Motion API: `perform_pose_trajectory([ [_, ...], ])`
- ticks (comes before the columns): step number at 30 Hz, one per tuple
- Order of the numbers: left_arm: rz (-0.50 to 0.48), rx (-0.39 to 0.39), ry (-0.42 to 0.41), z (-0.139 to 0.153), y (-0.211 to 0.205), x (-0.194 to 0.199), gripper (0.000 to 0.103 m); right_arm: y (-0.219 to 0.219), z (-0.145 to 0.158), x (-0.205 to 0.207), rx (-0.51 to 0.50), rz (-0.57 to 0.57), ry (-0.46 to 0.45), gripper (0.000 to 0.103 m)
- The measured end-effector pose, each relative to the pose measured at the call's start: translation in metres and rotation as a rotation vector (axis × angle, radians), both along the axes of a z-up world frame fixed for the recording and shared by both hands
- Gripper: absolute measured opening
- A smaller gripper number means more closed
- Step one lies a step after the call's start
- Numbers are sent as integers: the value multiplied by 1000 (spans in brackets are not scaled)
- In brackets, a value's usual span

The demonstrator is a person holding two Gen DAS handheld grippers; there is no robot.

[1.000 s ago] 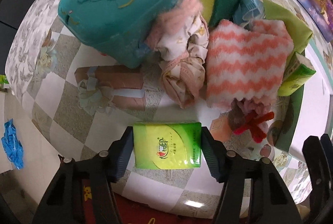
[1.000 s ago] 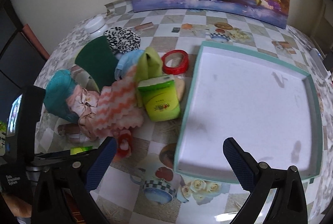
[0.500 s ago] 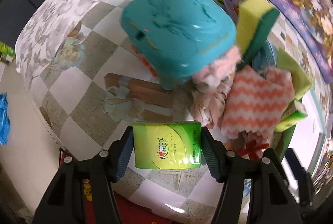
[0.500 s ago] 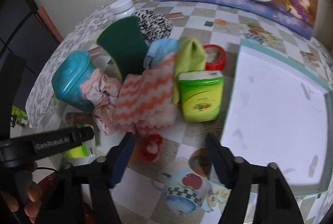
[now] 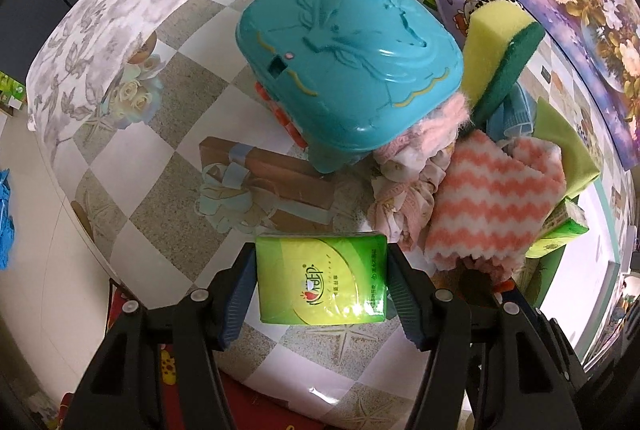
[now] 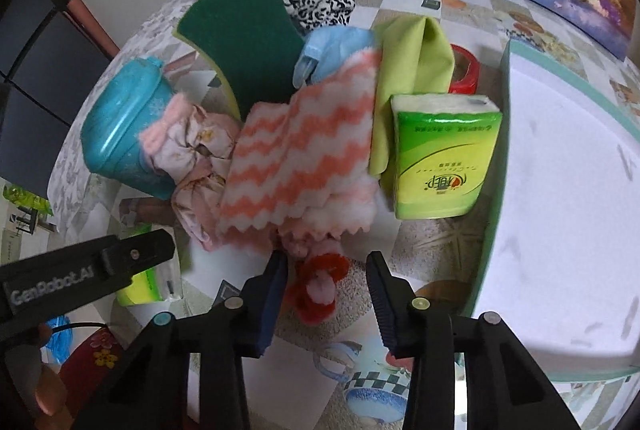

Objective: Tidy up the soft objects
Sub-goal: 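Grasp the flat green tissue packet with the left tool while the right tool grasps the red plush toy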

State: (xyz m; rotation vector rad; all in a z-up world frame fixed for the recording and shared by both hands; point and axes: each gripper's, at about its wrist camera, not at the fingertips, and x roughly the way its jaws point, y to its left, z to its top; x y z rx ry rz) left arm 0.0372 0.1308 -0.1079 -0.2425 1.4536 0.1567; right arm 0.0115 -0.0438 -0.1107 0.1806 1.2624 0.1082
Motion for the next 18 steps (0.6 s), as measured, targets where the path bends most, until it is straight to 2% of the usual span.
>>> perform_pose_trajectory([
  [4, -3, 2, 3, 11, -8, -5, 64, 3, -2, 2, 1, 6, 3, 34],
  [9, -2, -1, 2, 13, -9, -6, 64, 5, -3, 4, 11, 15, 8, 22],
  [18, -4, -25, -18, 17, -14, -5, 64, -12, 13, -13, 34, 12, -6, 22],
])
